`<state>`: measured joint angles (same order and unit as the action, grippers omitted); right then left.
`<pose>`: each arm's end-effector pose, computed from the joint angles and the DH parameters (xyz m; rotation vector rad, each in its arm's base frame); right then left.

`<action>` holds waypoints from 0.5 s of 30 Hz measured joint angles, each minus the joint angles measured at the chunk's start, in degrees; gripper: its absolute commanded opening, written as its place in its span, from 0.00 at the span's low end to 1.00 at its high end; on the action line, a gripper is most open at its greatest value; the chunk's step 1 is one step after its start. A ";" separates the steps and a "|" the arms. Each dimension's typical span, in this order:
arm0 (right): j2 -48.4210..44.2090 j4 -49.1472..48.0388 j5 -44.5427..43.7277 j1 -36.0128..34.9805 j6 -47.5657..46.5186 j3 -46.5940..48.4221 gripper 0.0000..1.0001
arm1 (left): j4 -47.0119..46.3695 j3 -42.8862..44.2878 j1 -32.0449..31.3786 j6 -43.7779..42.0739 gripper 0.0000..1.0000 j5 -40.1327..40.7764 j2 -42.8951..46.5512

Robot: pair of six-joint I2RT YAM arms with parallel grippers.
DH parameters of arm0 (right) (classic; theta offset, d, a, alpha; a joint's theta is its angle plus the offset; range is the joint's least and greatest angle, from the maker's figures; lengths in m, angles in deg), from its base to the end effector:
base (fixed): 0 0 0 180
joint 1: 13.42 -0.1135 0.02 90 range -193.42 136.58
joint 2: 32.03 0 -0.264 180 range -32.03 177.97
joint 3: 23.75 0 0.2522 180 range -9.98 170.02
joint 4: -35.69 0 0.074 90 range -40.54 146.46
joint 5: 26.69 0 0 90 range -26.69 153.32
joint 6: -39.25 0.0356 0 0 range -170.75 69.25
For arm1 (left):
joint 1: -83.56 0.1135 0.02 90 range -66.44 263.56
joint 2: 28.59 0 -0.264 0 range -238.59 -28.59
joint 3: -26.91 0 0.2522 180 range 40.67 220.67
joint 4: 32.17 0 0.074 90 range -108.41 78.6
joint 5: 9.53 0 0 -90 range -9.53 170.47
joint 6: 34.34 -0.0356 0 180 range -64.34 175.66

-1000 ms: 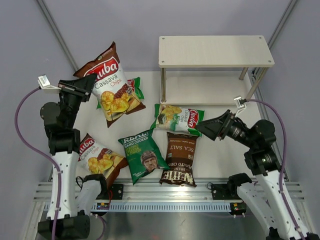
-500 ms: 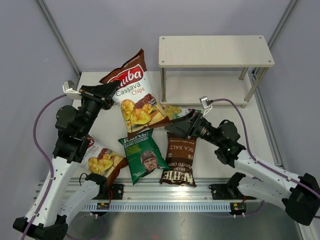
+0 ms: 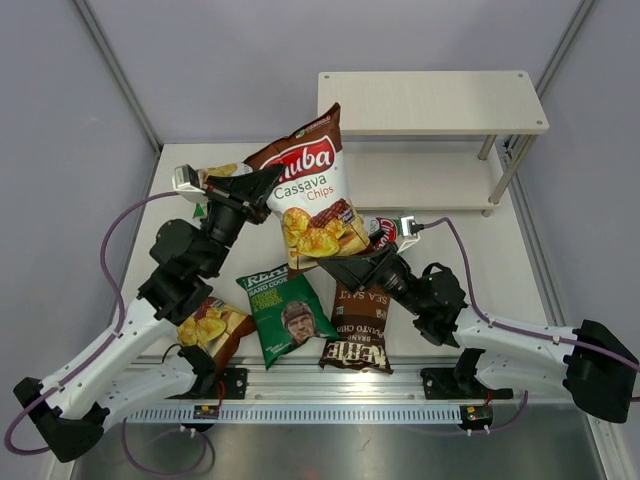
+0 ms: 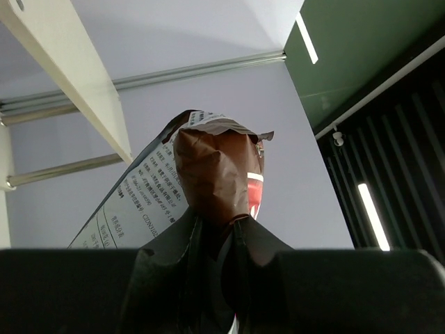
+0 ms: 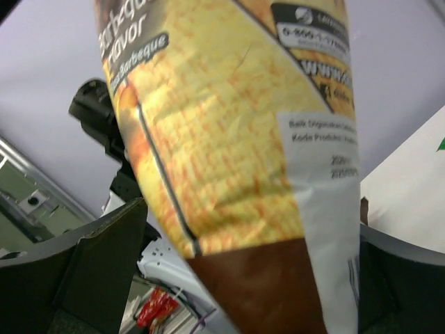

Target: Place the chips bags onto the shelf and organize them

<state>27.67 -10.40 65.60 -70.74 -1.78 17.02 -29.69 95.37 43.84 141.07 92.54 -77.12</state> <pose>0.1191 0.1883 0.3096 -0.1327 1.2523 1.6637 0.1479 -0.1132 0.4299 -0.7667 1.2739 -1.7081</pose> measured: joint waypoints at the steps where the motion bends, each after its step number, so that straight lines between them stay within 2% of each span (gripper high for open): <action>1: 0.07 -0.63 -1.03 -0.15 -0.24 -0.04 0.99 | -1.25 -0.79 -1.51 0.20 0.00 0.94 0.00; 7: -1.49 -1.16 -6.19 -0.52 -1.46 -1.64 0.98 | -5.55 -2.75 -5.79 0.46 0.00 5.64 -0.96; 10: -3.10 -1.79 -7.30 -0.66 -2.82 -2.82 0.91 | -5.88 -2.75 -6.45 0.46 0.01 6.25 -1.46; 11: -3.54 -2.10 -7.37 -0.66 -3.26 -3.26 0.85 | -5.86 -2.75 -6.54 0.48 0.01 6.27 -1.51; 14: -4.98 -2.95 -7.28 -0.70 -4.85 -4.39 0.78 | -5.40 -2.78 -6.95 0.28 0.06 6.25 -1.51; 15: -5.60 -2.99 -7.21 -0.70 -5.38 -4.68 0.70 | -4.96 -2.78 -7.02 0.02 0.06 6.27 -1.51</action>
<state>22.08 -13.39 58.39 -71.44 -7.16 12.34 -34.66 92.59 36.82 141.09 98.82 -78.63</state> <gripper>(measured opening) 0.806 0.177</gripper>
